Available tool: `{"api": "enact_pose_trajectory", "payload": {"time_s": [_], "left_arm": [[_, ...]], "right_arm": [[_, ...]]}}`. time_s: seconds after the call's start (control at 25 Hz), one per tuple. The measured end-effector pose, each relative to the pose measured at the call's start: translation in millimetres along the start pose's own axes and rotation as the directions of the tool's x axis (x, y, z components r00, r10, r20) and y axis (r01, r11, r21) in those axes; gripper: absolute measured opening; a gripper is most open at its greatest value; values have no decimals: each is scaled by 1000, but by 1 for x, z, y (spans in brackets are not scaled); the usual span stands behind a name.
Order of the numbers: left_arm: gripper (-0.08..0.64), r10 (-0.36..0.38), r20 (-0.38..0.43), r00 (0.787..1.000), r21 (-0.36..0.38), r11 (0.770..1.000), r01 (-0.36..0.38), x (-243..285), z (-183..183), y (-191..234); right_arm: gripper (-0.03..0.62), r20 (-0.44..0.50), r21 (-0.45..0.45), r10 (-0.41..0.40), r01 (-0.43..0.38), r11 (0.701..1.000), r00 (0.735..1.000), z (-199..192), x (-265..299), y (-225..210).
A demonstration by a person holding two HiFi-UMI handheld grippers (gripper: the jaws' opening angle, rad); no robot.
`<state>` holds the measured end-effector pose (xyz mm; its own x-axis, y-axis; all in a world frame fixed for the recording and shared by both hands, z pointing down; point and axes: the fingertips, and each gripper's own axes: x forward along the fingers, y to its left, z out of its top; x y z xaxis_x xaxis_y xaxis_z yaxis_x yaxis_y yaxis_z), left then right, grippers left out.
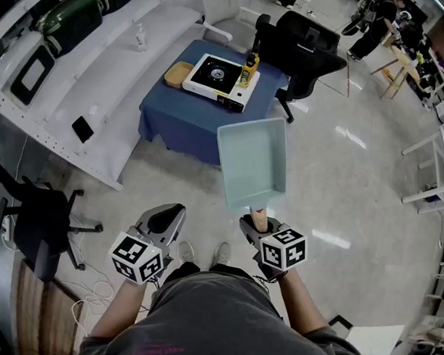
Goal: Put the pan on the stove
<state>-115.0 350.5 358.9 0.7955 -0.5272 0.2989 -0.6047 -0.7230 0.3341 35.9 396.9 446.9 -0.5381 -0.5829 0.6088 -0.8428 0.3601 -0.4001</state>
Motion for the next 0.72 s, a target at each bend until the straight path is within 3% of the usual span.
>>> {"api": "enact_pose_trajectory", "payload": {"time_s": [0.72], "left_arm": [[25,52,8,999,-20,998,-52,4,-11,-15]], "right_arm": [[46,-12,-3,36,-36,999,999,-5,-7,-12]]}}
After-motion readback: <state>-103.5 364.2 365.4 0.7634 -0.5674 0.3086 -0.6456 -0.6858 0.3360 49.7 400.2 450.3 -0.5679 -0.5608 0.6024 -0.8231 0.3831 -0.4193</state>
